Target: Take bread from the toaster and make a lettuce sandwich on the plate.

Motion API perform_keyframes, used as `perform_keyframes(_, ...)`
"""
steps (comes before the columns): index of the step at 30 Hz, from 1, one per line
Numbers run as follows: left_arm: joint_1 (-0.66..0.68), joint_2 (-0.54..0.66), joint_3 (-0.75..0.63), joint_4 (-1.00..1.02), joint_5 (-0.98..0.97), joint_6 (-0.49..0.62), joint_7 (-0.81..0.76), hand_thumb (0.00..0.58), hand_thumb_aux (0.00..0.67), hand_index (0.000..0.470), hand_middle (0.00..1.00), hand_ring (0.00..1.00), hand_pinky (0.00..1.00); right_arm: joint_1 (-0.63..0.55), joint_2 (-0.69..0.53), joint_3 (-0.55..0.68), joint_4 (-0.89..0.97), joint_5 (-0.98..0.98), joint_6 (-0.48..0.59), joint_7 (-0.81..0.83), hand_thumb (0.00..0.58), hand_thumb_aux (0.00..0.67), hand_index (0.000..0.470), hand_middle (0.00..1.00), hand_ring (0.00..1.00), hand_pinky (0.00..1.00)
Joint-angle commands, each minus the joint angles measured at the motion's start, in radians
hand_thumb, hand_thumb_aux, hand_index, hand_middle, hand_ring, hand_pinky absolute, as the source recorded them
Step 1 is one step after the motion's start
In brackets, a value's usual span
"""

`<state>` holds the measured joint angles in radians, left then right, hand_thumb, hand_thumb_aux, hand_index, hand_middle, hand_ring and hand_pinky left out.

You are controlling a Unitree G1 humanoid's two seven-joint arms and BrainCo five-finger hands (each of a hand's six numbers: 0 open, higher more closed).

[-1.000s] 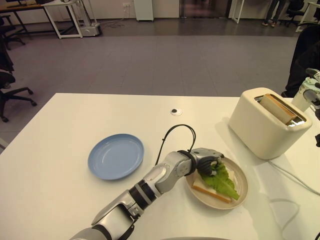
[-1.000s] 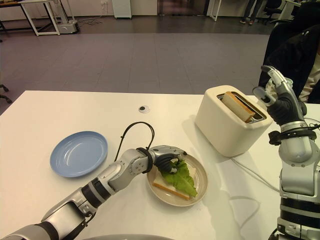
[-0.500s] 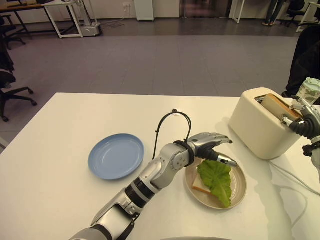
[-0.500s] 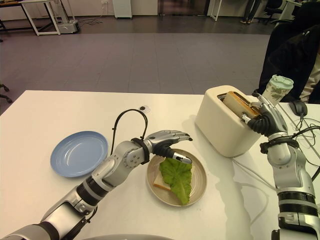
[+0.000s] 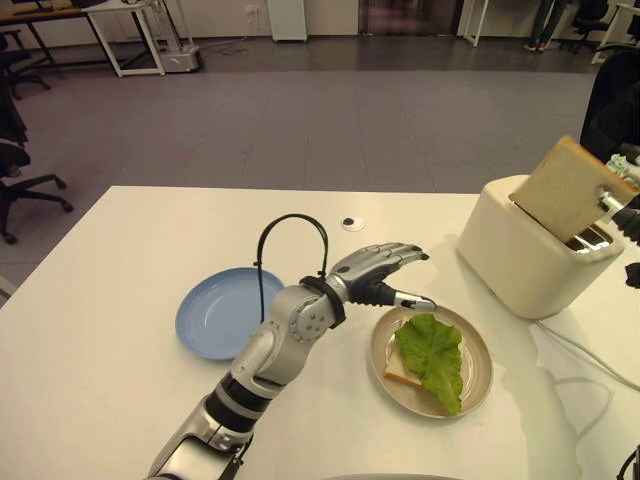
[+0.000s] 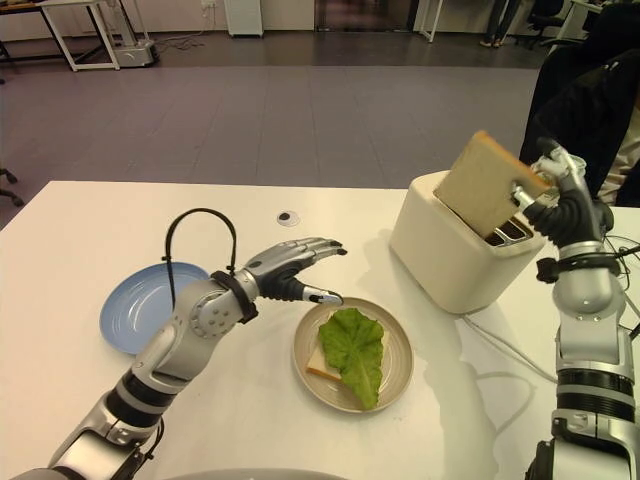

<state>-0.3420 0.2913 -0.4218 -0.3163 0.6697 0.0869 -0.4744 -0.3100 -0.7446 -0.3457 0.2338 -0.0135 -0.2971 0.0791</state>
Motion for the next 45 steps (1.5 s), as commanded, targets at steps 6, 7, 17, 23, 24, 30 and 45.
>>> perform_keyframes(6,0.084,0.046,0.122,-0.158,-0.002,-0.118,0.149,0.000,0.000,0.000,0.00,0.00,0.00,0.077,0.037,-0.015,-0.430,0.482,0.443,0.247,0.580,0.670,0.470,0.00,0.00,0.00)
perform_keyframes(7,0.087,0.056,0.125,-0.165,0.008,-0.141,0.166,0.000,0.000,0.000,0.00,0.00,0.00,0.118,0.028,-0.001,-0.476,0.551,0.531,0.295,0.580,0.670,0.470,0.00,0.00,0.00)
perform_keyframes(17,0.178,0.091,0.117,-0.230,0.041,-0.289,0.222,0.000,0.000,0.000,0.00,0.00,0.00,0.497,-0.002,0.222,-0.563,0.517,0.710,0.597,0.580,0.670,0.470,0.00,0.00,0.00)
perform_keyframes(23,0.234,0.080,-0.034,-0.139,0.062,-0.326,0.148,0.000,0.000,0.000,0.00,0.00,0.00,0.496,0.068,0.372,-0.484,0.302,0.591,0.550,0.580,0.670,0.470,0.00,0.00,0.00)
perform_keyframes(24,0.244,0.081,-0.051,-0.127,0.064,-0.330,0.140,0.000,0.000,0.000,0.00,0.00,0.00,0.501,0.076,0.386,-0.489,0.287,0.584,0.545,0.580,0.670,0.470,0.00,0.00,0.00)
perform_keyframes(30,0.263,0.076,-0.079,-0.103,0.060,-0.334,0.125,0.000,0.000,0.000,0.00,0.00,0.00,0.459,0.145,0.396,-0.500,0.196,0.511,0.455,0.000,0.000,0.000,0.00,0.00,0.00)
perform_keyframes(45,0.292,0.108,-0.143,-0.033,0.064,-0.346,0.037,0.000,0.000,0.000,0.00,0.00,0.00,0.327,0.260,0.205,-0.538,0.174,0.447,0.243,0.000,0.000,0.000,0.00,0.00,0.00)
